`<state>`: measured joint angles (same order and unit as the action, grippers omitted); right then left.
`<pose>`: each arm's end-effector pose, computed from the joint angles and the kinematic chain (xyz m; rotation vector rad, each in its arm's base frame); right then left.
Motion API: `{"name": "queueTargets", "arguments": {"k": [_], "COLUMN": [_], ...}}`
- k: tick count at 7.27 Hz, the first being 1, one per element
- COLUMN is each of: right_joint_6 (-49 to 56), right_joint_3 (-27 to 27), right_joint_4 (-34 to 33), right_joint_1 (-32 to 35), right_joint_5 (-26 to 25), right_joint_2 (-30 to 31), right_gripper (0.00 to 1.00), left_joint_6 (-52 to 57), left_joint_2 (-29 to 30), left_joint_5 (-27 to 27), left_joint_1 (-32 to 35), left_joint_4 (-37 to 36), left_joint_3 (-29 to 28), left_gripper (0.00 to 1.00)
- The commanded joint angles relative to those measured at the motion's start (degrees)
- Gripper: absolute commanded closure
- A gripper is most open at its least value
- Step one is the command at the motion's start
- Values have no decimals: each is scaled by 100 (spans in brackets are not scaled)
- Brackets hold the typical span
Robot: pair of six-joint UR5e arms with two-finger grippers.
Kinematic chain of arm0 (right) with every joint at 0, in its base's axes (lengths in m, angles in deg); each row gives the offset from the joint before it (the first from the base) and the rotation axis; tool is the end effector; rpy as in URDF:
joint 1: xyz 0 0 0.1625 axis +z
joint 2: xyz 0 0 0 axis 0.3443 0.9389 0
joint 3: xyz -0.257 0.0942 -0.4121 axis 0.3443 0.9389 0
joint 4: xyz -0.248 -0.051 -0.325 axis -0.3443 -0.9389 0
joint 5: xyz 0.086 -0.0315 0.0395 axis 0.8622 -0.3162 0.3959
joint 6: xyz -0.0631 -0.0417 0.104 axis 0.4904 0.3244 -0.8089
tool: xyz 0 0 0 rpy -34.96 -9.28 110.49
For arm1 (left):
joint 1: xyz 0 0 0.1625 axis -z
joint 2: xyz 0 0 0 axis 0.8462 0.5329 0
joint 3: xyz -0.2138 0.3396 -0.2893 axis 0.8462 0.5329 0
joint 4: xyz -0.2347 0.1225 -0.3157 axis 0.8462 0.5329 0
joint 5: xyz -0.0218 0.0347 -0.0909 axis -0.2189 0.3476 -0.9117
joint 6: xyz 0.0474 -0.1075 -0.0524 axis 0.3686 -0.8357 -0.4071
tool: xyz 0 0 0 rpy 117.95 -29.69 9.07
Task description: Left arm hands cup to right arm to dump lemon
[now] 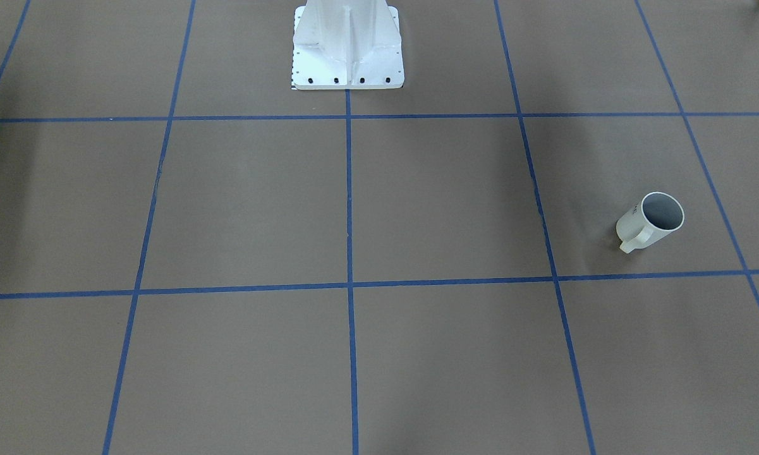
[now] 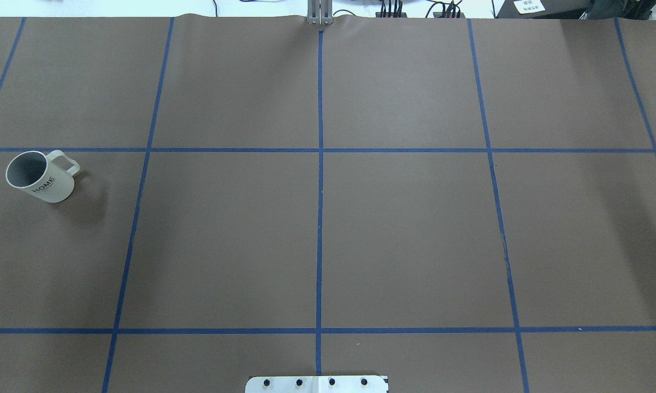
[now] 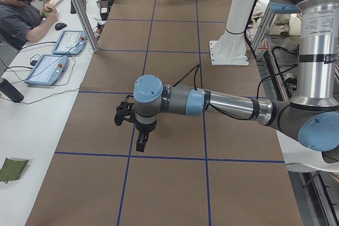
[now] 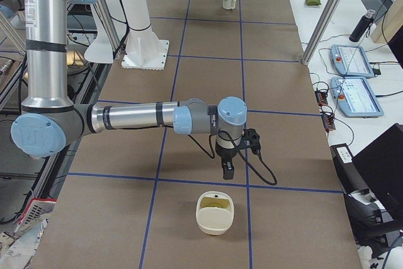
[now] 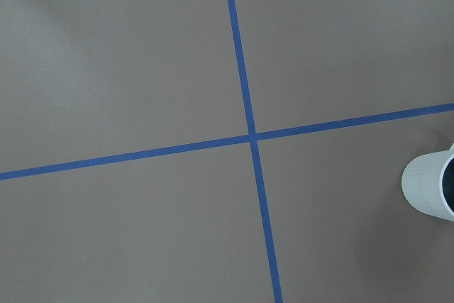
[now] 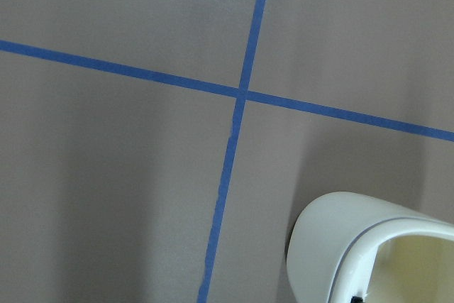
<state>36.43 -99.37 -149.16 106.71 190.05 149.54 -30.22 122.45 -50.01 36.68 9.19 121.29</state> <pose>0.0255 -0.4693 0.7074 0.0743 -0.6682 -0.1593 -0.0829 -0.4613 0.6728 0.1869 0.7239 0.0727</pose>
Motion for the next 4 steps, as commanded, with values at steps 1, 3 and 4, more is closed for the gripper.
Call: {"name": "queueTargets", "arguments": {"k": [1,3,4], "right_joint_6": [-20,-11,-11], "right_joint_3": [-5,-5,-14], "right_joint_4": [12,12,12], "right_joint_1": [0,-9,-9], "right_joint_5": [2,2,2], "right_joint_2": [-32,-49,-67], "right_gripper": [0,0,0], "left_joint_6": [-34,-26,-26], "left_joint_2": [-87,-96,-96], "left_joint_5": [15,-11,-28], "left_joint_1": [0,0,0], "left_joint_4": [11,11,11], "left_joint_3": [-19,-27,-27], "left_gripper": [0,0,0]}}
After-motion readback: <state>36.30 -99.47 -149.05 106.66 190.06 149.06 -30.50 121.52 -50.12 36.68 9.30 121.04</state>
